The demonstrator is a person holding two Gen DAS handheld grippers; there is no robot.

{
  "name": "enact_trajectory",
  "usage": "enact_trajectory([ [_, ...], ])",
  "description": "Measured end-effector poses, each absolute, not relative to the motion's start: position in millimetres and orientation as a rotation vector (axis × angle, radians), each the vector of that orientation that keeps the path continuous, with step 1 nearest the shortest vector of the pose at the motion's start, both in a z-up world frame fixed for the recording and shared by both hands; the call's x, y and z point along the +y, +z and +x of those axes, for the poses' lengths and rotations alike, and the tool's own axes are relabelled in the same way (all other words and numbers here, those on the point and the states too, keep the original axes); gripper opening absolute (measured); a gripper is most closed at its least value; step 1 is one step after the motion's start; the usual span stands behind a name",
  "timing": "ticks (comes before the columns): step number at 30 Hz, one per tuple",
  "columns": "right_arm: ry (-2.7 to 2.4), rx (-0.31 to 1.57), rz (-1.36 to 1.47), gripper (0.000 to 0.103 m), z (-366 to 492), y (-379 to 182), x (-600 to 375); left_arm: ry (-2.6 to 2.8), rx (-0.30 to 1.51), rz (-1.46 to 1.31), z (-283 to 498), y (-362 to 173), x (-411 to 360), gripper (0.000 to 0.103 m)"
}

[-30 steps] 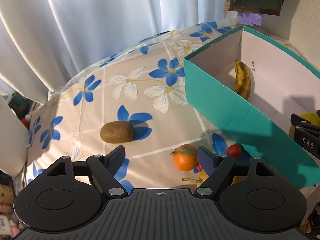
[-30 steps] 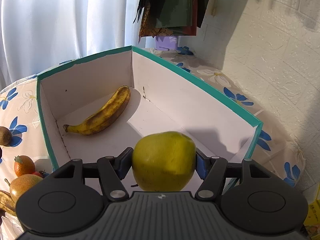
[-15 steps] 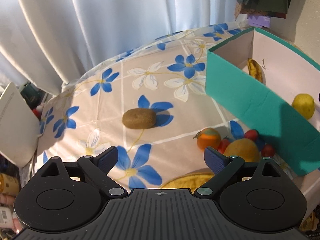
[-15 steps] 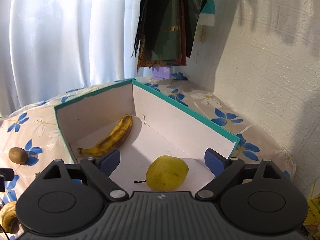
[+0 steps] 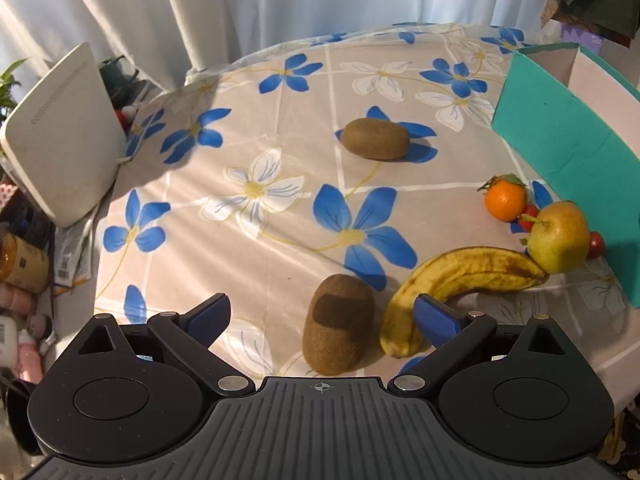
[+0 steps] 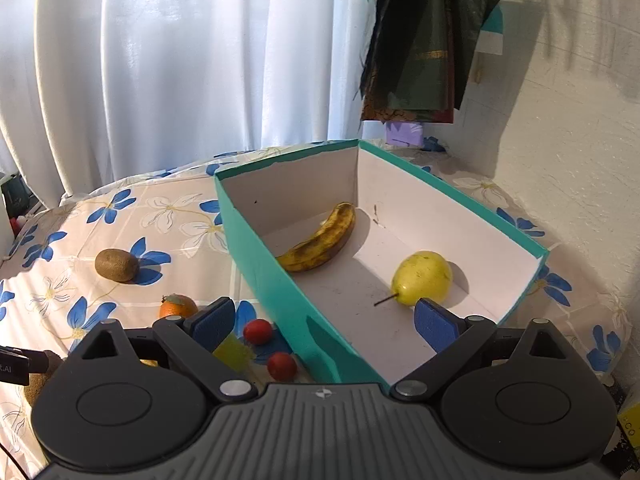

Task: Organize fruits
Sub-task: 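Move the left gripper to the brown kiwi and close on it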

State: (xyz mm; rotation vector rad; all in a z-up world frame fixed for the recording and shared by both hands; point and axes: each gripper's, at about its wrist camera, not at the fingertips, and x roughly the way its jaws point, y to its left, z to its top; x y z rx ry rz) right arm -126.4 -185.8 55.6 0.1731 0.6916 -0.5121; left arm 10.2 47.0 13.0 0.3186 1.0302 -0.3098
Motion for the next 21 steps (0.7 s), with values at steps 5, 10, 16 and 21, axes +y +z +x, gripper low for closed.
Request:
enact_trajectory([
  [5, -0.462, 0.709, 0.157, 0.097, -116.7, 52.9, -170.3, -0.300, 1.030, 0.263, 14.7, 9.0, 66.6, 0.101],
  [10, -0.430, 0.721, 0.152, 0.097, -108.3, 49.9, -161.8, -0.373, 1.069, 0.217, 23.9, 1.7, 65.3, 0.101],
  [16, -0.422, 0.732, 0.149, 0.097, -105.5, 47.3, -159.1, -0.393, 1.128, 0.244, 35.9, -17.5, 56.9, 0.089],
  [21, -0.412, 0.740, 0.146, 0.097, -104.0, 46.4, -157.3, -0.398, 1.196, 0.204, 46.9, -29.0, 62.7, 0.079],
])
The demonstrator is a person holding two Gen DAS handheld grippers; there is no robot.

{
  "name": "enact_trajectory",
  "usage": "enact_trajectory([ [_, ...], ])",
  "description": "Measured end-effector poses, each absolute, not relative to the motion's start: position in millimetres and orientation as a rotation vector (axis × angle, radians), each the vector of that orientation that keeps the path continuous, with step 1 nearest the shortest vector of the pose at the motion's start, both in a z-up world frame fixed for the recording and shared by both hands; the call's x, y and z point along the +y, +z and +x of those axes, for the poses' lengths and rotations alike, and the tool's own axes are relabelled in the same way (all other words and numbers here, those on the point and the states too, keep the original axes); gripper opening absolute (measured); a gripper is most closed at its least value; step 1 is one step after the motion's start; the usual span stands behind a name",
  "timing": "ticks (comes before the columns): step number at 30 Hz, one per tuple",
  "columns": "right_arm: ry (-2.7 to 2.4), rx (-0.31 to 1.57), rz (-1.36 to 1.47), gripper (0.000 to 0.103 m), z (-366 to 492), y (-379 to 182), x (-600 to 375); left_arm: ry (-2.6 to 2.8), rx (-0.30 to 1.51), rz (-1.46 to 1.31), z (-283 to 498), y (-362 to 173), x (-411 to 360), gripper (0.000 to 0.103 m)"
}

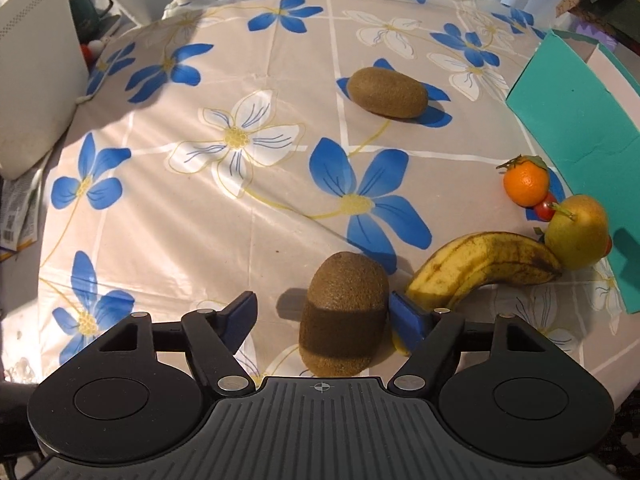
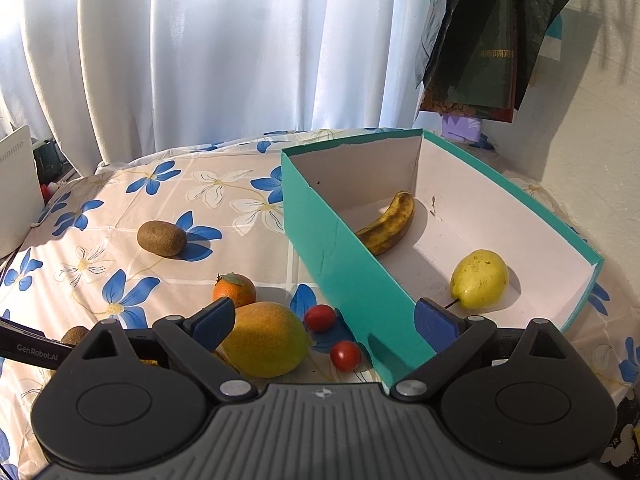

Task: Organize fruits
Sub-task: 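Move the left gripper to the brown kiwi and close on it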

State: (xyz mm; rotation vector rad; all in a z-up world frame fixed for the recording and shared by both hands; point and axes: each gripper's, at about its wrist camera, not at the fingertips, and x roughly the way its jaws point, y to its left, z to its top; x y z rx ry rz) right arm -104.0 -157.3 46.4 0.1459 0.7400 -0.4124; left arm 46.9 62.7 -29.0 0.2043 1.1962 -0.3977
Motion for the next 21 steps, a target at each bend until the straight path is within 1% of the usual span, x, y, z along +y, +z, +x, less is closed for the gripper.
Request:
enact_trajectory([
  [4, -0.408, 0.742, 0.148, 0.097, -101.7, 45.8, -156.8, -0.424, 1.231, 0.157, 55.1, -32.1, 69.2, 0.078],
  [6, -0.408, 0.744, 0.145, 0.097, -100.1, 45.4, -156.8, -0.445, 1.248, 0.125, 58.3, -33.6, 72.3, 0.074],
  [8, -0.405, 0.746, 0.144, 0.097, -98.1, 45.2, -156.7, -0.457, 1.258, 0.113, 60.4, -34.6, 73.5, 0.074],
  [10, -0.401, 0.749, 0.146, 0.097, -96.0, 44.3, -156.6, -0.456, 1.269, 0.110, 62.5, -35.7, 74.2, 0.077],
  [11, -0.398, 0.750, 0.146, 0.097, -95.2, 44.0, -156.5, -0.448, 1.275, 0.107, 64.4, -36.9, 74.7, 0.081],
  [14, -0.395, 0.753, 0.141, 0.097, -93.3, 44.0, -155.5, -0.455, 1.299, 0.083, 68.0, -39.2, 78.2, 0.081],
  [18, -0.398, 0.756, 0.144, 0.097, -92.2, 43.4, -156.3, -0.452, 1.297, 0.101, 71.4, -42.4, 75.7, 0.084],
  [21, -0.400, 0.759, 0.140, 0.097, -91.2, 43.8, -155.7, -0.433, 1.284, 0.164, 68.6, -43.6, 66.4, 0.082],
])
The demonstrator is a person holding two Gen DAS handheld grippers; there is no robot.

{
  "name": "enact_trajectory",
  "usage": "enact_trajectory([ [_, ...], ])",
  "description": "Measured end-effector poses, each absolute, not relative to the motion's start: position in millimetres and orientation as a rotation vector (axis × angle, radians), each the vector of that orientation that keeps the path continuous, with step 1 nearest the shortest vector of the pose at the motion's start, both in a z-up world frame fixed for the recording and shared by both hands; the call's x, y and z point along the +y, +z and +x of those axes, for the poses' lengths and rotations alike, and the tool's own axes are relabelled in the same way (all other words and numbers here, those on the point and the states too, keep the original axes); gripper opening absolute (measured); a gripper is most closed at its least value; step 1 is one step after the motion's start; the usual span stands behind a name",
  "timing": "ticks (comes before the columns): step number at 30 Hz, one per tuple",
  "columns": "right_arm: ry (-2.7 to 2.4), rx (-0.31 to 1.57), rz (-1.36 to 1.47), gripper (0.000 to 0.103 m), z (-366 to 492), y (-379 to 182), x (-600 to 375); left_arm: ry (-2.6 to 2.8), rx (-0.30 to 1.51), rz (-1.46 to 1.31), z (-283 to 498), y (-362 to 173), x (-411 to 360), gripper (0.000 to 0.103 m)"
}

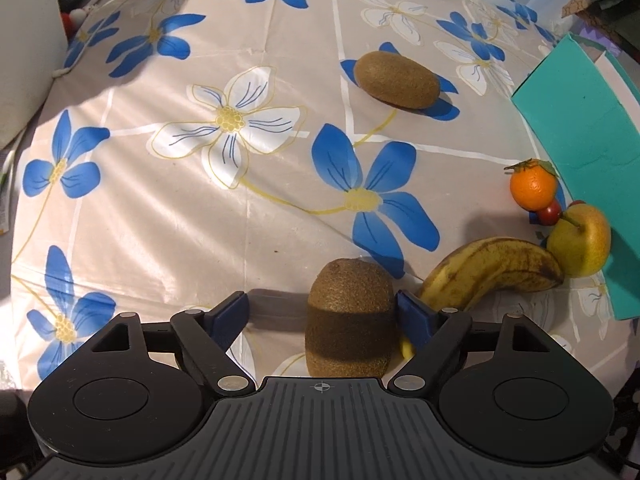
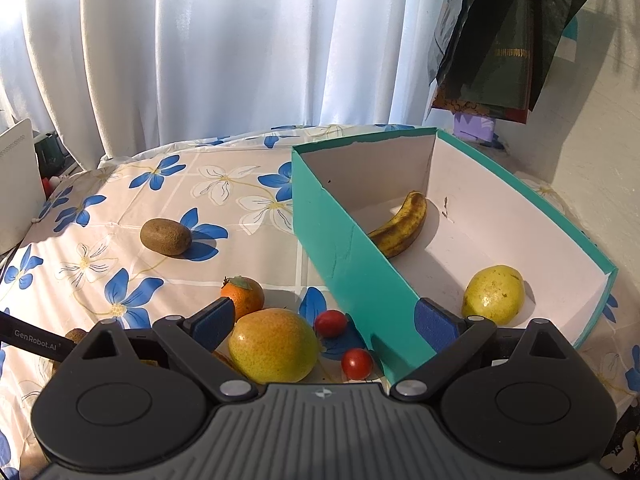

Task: Organize fruits
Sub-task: 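Move the left gripper to the brown kiwi and close on it, then carry the kiwi with the left gripper into the box while the right gripper carries a large pear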

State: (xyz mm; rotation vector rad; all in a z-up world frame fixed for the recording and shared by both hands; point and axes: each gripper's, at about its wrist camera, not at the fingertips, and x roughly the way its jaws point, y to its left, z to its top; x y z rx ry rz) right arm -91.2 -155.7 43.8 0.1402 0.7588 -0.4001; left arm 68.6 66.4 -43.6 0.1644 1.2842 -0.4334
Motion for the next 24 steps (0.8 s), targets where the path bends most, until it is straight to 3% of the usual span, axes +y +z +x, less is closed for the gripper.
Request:
enact_trajectory([
  [1, -0.400, 0.759, 0.137, 0.097, -90.9, 44.1, -155.3, -0.427, 1.280, 0.186, 66.6, -43.5, 63.1, 0.081],
  [2, -0.401, 0.761, 0.133, 0.097, -90.6, 44.1, -155.0, -0.445, 1.269, 0.198, 64.2, -41.9, 60.3, 0.072],
  [3, -0.402, 0.762, 0.131, 0.097, -90.6, 44.1, -155.0, -0.460, 1.271, 0.198, 63.2, -40.5, 58.0, 0.056],
  [4, -0.402, 0.765, 0.130, 0.097, -90.3, 43.6, -155.4, -0.480, 1.286, 0.189, 62.5, -38.3, 55.2, 0.050],
  [22, -0.256, 0.848, 0.169, 0.098, -65.7, 10.0, -149.8, -0.522, 1.192, 0.146, 44.0, 11.3, 53.4, 0.050],
  [24, -0.245, 0.873, 0.172, 0.094, -60.9, 2.5, -149.1, -0.531, 1.189, 0.153, 42.9, 12.5, 49.7, 0.050],
])
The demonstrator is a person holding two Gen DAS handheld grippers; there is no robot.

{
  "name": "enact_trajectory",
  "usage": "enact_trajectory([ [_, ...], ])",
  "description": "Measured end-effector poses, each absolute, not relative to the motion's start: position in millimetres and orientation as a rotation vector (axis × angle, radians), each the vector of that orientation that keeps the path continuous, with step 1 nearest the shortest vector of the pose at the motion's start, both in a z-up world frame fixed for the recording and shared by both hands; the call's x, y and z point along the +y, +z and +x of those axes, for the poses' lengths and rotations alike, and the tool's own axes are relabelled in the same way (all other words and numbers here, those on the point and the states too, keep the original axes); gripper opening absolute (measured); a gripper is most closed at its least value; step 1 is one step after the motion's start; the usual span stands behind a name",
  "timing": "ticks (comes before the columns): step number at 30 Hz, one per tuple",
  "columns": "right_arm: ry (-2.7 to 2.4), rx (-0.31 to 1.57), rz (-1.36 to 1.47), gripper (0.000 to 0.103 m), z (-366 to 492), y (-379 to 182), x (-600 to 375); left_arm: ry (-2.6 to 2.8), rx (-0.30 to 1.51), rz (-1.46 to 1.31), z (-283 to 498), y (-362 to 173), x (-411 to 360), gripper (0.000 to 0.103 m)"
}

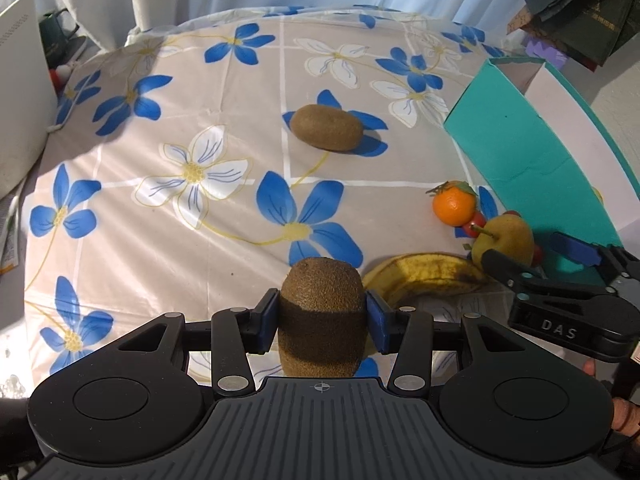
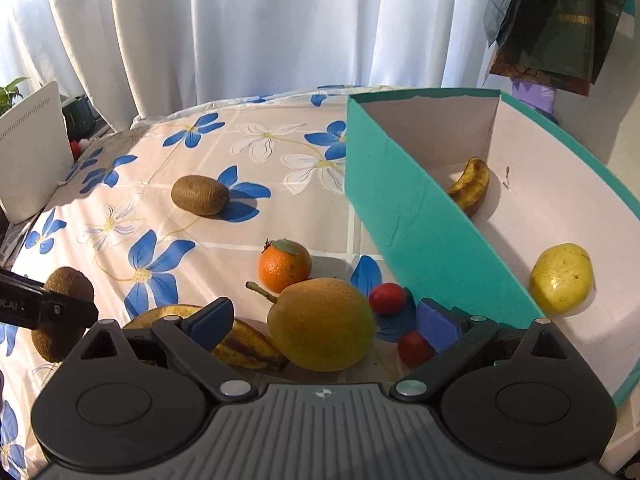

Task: Organize fruits
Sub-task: 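Carry the kiwi with the left gripper into the box while the right gripper carries a large pear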

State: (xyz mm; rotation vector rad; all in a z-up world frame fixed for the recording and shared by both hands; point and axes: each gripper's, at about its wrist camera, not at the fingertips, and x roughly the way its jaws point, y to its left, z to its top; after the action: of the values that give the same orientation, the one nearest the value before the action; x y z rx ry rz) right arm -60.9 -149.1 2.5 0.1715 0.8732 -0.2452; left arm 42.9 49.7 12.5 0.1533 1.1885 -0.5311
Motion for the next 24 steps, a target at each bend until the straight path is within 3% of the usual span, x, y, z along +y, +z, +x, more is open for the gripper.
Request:
enact_trajectory([
  [6, -0.241, 0.915, 0.252, 0.069, -52.7, -12.6, -160.9, -0.556, 1.190, 0.183, 40.6, 12.3, 40.9, 0.050],
  [17, -0.254, 0.912, 0.283, 0.066, -53.4, -20.7, -167.3, -0.555, 1.194, 0.211, 43.7, 12.0, 34.4, 0.050],
  [24, -0.263, 0.839, 0.251, 0.066, -72.3, 4.9, -164.0, -0.583, 1.165, 0.257, 39.2, 22.4, 21.6, 0.050],
])
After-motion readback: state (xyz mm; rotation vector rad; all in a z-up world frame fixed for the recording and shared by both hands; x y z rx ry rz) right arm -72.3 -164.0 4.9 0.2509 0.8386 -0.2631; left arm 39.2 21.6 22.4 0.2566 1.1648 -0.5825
